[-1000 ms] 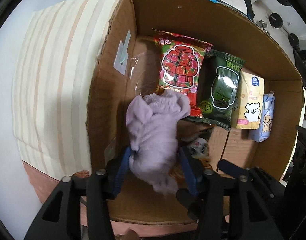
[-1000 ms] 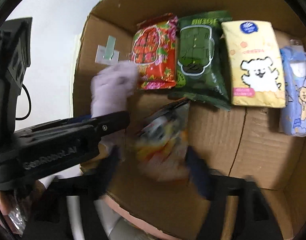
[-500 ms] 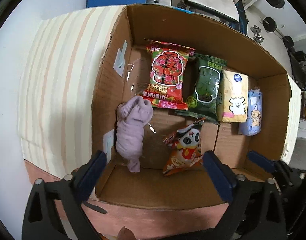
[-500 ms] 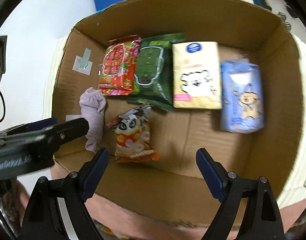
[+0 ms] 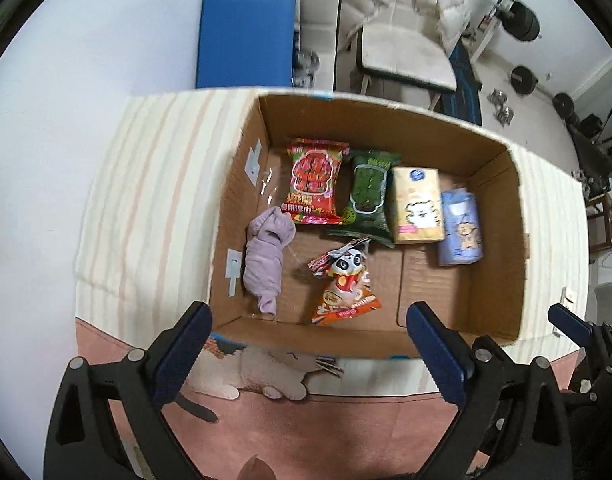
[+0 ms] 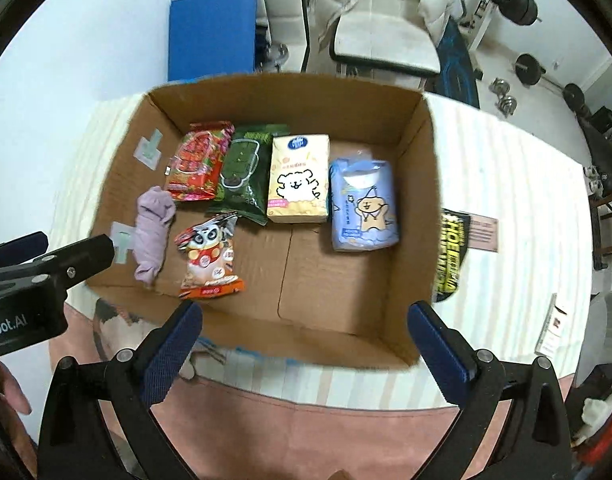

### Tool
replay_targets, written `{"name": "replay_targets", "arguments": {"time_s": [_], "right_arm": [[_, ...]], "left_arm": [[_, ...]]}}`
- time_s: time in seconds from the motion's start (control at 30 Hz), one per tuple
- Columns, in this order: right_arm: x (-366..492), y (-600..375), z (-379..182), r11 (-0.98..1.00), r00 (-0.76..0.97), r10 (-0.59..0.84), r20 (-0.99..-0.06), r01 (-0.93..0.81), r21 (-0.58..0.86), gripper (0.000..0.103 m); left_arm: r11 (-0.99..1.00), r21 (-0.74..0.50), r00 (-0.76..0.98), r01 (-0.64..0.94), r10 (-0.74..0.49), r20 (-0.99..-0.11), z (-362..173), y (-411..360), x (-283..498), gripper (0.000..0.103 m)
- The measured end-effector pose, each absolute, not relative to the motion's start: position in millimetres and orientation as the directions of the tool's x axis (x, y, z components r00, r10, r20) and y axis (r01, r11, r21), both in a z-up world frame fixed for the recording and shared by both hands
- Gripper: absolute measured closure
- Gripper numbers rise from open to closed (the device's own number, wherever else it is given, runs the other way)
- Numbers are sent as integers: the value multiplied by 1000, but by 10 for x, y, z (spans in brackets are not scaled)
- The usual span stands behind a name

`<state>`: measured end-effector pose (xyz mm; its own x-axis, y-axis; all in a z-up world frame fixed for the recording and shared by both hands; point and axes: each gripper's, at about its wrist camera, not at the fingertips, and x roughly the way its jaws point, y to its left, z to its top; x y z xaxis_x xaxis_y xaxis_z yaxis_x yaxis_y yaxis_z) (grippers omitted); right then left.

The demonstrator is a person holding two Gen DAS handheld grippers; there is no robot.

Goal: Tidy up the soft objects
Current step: 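Move both tools back toward the black SHOE SHINE pack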

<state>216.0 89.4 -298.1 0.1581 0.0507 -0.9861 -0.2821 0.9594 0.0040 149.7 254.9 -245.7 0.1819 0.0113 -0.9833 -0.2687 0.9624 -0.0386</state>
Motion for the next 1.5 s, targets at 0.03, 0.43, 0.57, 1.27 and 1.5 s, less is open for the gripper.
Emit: {"name": "replay_targets", "arguments": {"time_s": [0.03, 0.43, 0.57, 1.27, 1.5], "right_arm": [[2095, 855, -2879, 959, 172, 61, -983, -284, 9, 0], [1674, 598, -2341, 949, 211, 185, -960, -291, 119, 0], [1677, 331, -2212, 951, 233, 233, -944, -257, 171, 0], [2241, -3158, -3246, 964, 123, 10, -992, 261, 42, 0], [2355, -3547, -3576, 968, 53, -15, -998, 252, -1, 0]], "left_arm": [[964, -41, 197, -263, 13, -980, -2395, 2515, 1440, 3], [975, 2, 287, -223, 67, -955, -1834, 2126, 1097, 3], [982, 68, 322, -174, 122, -939, -1658, 1738, 1227, 3], [988, 45, -189, 150, 73, -979, -3813, -758, 3291, 3], [997, 55, -297, 60, 71, -952, -4406, -826, 3380, 3]]}}
